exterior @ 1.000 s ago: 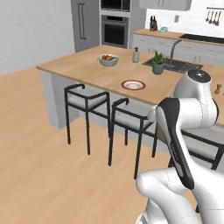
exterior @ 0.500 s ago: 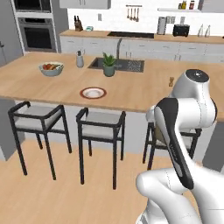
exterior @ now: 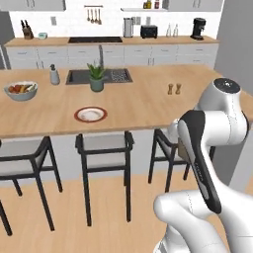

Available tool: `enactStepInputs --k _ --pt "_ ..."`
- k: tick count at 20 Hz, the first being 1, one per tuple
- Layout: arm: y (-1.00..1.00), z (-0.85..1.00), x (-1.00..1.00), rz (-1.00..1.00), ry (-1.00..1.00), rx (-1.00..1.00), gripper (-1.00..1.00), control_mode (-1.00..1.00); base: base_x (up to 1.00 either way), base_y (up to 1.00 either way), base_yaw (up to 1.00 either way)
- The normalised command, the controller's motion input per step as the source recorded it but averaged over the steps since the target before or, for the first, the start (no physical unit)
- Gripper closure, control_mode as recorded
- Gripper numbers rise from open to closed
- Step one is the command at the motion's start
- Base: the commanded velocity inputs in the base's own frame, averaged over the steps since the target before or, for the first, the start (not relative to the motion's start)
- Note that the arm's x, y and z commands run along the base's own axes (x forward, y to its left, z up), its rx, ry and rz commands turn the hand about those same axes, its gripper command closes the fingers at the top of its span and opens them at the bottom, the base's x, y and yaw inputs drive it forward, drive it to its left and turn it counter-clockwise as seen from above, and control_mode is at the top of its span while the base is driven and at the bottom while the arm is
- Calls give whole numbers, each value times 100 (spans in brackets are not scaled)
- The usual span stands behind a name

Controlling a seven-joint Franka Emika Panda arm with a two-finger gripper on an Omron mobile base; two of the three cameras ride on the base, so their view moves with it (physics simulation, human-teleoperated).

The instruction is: Start the toaster. Once the lever pops up, take the bread to the plate on the dining counter.

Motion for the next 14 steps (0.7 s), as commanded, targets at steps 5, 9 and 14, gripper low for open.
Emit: enactStepInputs --k 5,9,14 --pt "0 0 0 0 0 0 100 100 27 97 -34" --pt "0 0 0 0 0 0 100 100 47 82 -16" --pt "0 0 0 0 0 0 100 100 64 70 -3"
